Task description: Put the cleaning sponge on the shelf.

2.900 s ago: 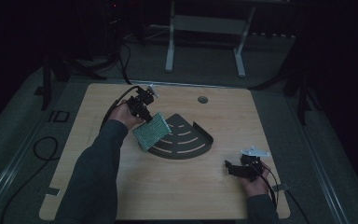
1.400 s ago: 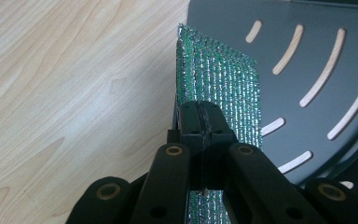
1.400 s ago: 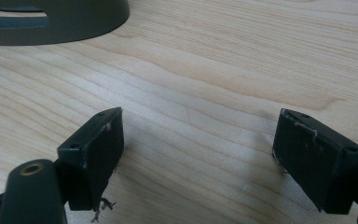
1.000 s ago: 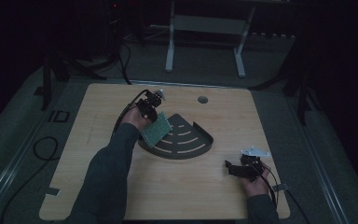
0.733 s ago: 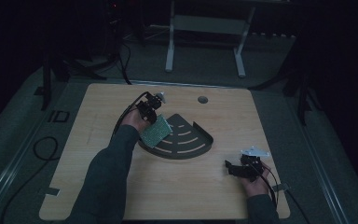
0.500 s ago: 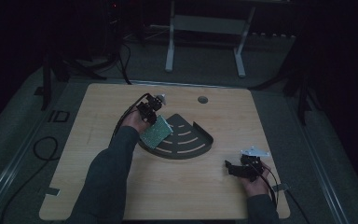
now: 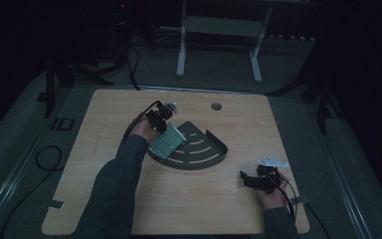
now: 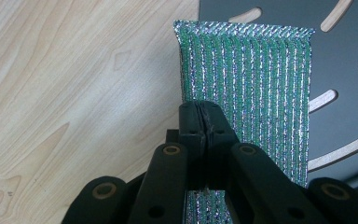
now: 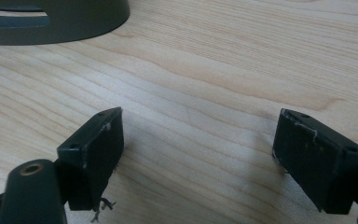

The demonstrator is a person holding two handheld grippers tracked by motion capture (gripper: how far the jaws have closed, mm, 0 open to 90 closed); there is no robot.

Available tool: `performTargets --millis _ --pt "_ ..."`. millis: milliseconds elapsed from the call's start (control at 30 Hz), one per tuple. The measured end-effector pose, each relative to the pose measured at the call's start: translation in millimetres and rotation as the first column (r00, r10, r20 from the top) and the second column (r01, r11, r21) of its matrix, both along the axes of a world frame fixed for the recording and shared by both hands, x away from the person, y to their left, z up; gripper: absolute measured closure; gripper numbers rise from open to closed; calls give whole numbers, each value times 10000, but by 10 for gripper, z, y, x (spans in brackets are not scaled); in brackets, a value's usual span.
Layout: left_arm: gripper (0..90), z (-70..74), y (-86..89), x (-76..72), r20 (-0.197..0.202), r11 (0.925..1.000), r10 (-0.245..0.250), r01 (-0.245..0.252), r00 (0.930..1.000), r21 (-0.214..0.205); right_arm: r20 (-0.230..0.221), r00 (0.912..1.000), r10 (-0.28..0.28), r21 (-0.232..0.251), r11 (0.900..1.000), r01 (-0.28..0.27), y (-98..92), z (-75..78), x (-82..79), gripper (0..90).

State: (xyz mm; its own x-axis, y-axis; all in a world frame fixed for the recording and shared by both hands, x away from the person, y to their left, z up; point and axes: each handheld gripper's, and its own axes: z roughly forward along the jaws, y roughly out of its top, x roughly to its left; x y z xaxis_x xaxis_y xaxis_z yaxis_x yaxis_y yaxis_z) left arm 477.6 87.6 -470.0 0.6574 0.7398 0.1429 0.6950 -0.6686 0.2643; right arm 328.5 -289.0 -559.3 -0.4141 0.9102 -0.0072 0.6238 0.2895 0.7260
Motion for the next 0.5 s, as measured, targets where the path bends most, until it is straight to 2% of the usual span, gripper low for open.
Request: performTargets --millis 267,500 --pt "847 -25 -32 -8 -15 9998 -74 74 10000 191 -3 10000 0 -2 10000 0 0 0 0 158" --pt "823 -41 -35 8 -65 9998 -3 4 10000 192 -1 10000 -1 1 10000 1 0 0 0 158"
